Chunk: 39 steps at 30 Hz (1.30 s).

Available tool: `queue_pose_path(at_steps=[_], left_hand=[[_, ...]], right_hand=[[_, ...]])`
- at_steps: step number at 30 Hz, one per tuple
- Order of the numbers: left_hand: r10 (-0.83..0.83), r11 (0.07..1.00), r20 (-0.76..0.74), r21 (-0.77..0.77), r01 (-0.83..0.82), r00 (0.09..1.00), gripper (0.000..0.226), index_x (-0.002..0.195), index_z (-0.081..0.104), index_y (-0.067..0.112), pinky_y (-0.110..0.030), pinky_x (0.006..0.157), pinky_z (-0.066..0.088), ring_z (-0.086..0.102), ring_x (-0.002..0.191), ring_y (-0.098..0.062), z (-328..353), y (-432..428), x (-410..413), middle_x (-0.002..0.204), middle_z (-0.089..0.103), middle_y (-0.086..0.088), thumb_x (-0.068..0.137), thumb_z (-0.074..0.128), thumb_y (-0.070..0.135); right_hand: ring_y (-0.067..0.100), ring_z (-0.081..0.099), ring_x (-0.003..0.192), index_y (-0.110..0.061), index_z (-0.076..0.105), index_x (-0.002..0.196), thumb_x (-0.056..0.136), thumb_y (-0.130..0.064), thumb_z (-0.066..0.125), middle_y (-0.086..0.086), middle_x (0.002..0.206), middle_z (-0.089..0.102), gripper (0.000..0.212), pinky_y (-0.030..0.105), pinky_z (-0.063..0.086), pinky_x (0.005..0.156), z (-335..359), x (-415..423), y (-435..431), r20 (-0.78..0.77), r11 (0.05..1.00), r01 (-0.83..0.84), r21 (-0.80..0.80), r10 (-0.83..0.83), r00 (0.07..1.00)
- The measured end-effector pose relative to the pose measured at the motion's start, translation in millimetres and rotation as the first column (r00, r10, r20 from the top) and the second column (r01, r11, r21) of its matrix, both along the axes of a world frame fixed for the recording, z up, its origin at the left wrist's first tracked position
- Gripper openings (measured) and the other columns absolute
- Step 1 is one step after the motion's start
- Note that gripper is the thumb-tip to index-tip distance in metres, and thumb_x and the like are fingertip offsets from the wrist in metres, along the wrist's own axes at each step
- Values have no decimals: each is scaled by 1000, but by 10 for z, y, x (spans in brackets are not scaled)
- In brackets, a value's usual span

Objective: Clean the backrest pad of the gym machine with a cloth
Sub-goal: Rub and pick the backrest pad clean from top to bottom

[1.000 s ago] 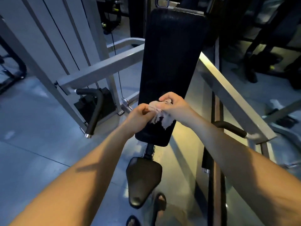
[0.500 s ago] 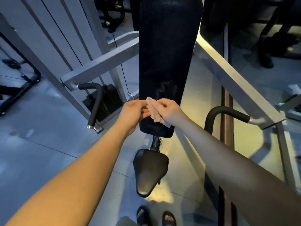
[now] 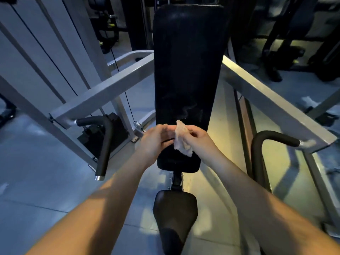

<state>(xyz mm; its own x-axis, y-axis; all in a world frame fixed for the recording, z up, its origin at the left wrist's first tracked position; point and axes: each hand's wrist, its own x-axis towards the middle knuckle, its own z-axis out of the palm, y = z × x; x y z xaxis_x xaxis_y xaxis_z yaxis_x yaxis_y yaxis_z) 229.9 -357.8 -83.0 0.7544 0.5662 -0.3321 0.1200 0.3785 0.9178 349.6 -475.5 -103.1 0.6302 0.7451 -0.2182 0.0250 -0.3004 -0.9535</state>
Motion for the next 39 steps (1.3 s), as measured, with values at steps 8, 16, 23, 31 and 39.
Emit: queue_pose_path(at_steps=[8, 16, 23, 31, 39], left_hand=[[83, 973, -56, 218, -69, 995, 25, 107, 68, 18, -33, 97, 53, 68, 108, -16, -858, 695, 421, 106, 75, -1, 100, 45, 13], [319, 649, -83, 745, -154, 944, 23, 120, 49, 21, -34, 84, 49, 58, 100, -17, -1688, 1413, 931, 121, 53, 0, 104, 42, 35], [392, 665, 35, 680, -310, 919, 55, 120, 48, 12, -40, 85, 39, 53, 107, -27, -2209, 1603, 1320, 123, 53, -11, 105, 16, 54], [457, 619, 80, 687, -381, 886, 95, 116, 62, 10, -46, 95, 44, 57, 110, -36, -2556, 1729, 1568, 119, 64, -15, 90, -1, 77], [497, 532, 174, 713, -457, 850, 88, 104, 63, 12, -42, 87, 42, 58, 108, -36, -2629, 1740, 1589, 118, 65, -18, 95, -1, 72]], right_hand=[[6, 70, 92, -27, 69, 118, 96, -33, 68, -10, 100, 74, 23, 16, 51, 71, -729, 343, 782, 223, 989, 127, 82, -142, 964], [-4, 59, 89, -25, 58, 123, 99, -27, 59, -7, 106, 63, 24, 11, 44, 69, -1106, 835, 1191, 619, 954, 83, 288, -252, 744], [22, 57, 100, -12, 62, 129, 93, -8, 62, 7, 120, 48, 36, 36, 53, 87, -1428, 1093, 1506, 888, 899, -95, 427, -398, 232], [37, 59, 96, -8, 62, 134, 92, -9, 64, 17, 113, 52, 43, 41, 54, 78, -1321, 1277, 1786, 841, 844, -122, 522, -533, -90], [39, 56, 90, -12, 66, 130, 98, -13, 63, 18, 108, 51, 33, 49, 56, 71, -1005, 1576, 2001, 893, 927, -30, 374, -368, -260]])
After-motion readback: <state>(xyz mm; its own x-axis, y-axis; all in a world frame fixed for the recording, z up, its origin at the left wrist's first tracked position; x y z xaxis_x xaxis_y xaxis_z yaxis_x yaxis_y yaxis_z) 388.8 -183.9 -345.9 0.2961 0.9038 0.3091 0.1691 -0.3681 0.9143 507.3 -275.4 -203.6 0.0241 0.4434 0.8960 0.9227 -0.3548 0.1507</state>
